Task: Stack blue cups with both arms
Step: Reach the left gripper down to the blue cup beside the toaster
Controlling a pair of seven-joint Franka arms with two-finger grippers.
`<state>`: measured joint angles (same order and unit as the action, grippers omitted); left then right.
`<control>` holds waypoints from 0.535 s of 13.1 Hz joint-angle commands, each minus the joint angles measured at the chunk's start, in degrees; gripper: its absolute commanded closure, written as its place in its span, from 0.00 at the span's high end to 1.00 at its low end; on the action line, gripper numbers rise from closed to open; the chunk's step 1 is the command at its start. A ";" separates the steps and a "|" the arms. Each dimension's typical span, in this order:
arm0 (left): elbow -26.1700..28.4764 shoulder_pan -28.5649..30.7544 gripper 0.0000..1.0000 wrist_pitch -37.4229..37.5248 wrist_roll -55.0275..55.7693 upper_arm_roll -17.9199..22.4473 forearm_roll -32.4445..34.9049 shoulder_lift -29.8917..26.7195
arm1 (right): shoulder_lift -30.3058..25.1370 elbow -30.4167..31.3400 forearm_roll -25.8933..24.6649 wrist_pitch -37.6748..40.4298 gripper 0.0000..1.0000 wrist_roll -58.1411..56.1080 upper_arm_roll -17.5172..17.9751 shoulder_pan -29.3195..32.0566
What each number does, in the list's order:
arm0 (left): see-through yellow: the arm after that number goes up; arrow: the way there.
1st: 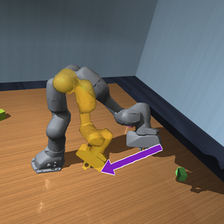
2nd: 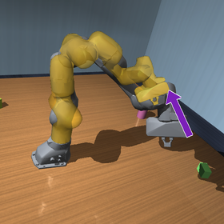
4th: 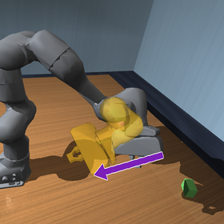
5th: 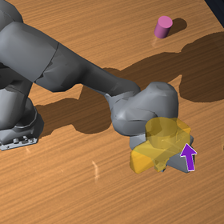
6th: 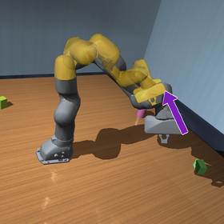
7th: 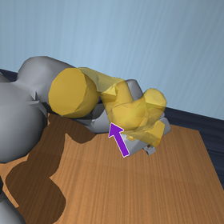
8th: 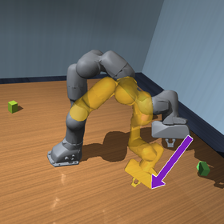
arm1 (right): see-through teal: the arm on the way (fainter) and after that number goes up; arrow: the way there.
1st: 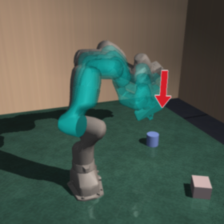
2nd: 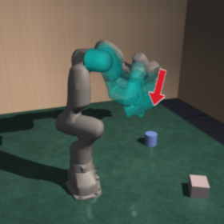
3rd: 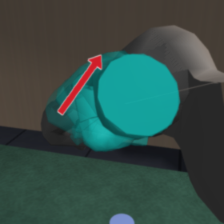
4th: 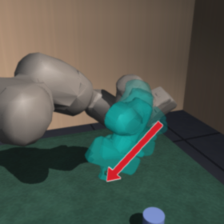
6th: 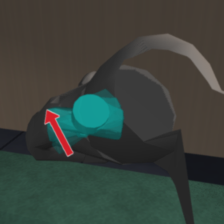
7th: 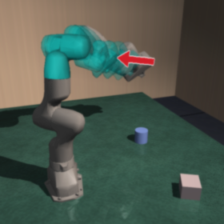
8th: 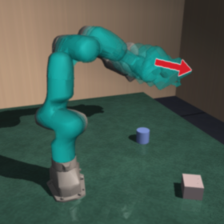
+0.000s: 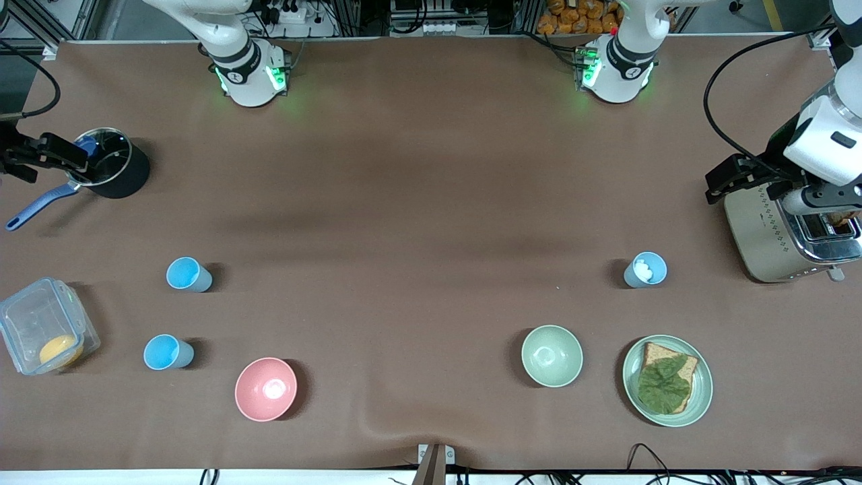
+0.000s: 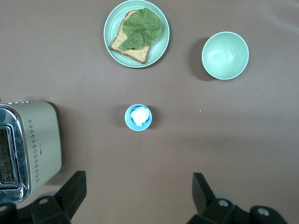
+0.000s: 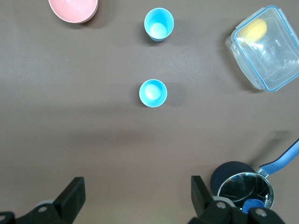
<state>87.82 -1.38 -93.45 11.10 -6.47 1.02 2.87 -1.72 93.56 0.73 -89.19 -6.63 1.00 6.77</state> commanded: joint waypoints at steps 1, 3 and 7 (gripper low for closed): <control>0.25 0.32 1.00 0.46 -1.95 0.23 -1.55 -0.76 | 1.10 -1.45 -0.82 0.60 1.00 0.22 -0.04 -0.35; 0.34 0.23 1.00 0.46 -1.95 0.32 -0.77 0.20 | 1.02 -1.54 -0.82 0.60 1.00 0.22 -0.04 -0.26; 8.90 1.90 1.00 -8.27 -4.15 0.40 -1.20 3.46 | 1.02 -1.54 -0.82 0.42 1.00 0.22 -0.04 -0.26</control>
<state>90.86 -0.41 -95.51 8.82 -6.08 1.01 5.74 -1.29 93.41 0.73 -89.26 -6.63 1.01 6.77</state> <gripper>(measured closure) 0.000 0.000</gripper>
